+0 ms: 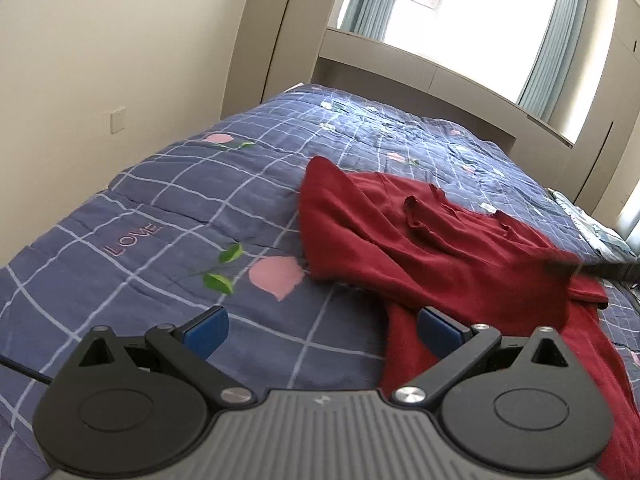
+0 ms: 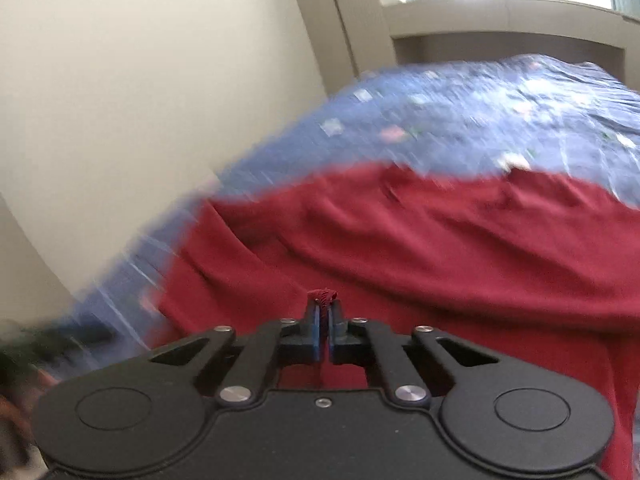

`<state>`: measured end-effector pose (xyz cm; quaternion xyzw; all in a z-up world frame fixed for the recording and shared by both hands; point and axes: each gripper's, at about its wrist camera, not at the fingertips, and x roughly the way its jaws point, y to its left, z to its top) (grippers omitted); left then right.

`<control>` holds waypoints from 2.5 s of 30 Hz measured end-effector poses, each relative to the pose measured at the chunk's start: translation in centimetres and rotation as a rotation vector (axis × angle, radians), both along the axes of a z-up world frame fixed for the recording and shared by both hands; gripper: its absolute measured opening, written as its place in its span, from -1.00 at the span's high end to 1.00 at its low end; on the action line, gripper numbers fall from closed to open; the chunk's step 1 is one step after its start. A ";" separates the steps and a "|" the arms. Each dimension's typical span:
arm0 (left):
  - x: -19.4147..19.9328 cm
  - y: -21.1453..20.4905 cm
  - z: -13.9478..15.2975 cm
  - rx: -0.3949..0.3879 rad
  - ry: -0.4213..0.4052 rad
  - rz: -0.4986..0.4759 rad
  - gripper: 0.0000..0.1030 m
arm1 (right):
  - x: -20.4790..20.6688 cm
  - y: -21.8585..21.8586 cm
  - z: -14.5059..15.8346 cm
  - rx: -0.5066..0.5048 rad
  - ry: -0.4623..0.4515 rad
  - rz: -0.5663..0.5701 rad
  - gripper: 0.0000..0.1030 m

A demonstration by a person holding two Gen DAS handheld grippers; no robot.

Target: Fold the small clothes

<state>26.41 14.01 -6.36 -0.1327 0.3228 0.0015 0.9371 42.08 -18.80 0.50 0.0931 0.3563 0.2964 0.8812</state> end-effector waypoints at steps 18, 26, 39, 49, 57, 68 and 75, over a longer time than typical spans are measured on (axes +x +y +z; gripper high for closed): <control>11.4 -4.7 1.2 0.109 -0.140 0.120 -0.99 | 10.7 9.0 24.6 0.141 -0.223 0.152 0.97; 15.1 -4.5 -0.1 0.270 -0.157 0.071 -0.21 | 12.6 5.1 23.6 0.161 -0.232 0.097 0.97; 16.0 -7.9 -3.7 0.730 -0.106 0.096 0.73 | 15.7 -7.1 7.8 0.093 0.008 -0.142 0.98; 17.1 -7.3 -3.8 0.675 -0.004 0.031 0.67 | 14.8 -10.4 -1.3 0.080 0.167 -0.210 0.98; 16.6 -3.8 -3.1 0.541 0.018 0.017 -0.43 | 14.6 -10.5 -2.8 0.059 0.204 -0.215 0.97; 13.3 -0.8 -0.4 0.404 -0.026 -0.089 -0.98 | 13.7 -10.6 -4.7 0.052 0.227 -0.201 0.97; 14.9 -1.1 -1.1 0.574 0.030 -0.104 -1.00 | 13.5 -11.0 -6.0 0.072 0.242 -0.213 0.97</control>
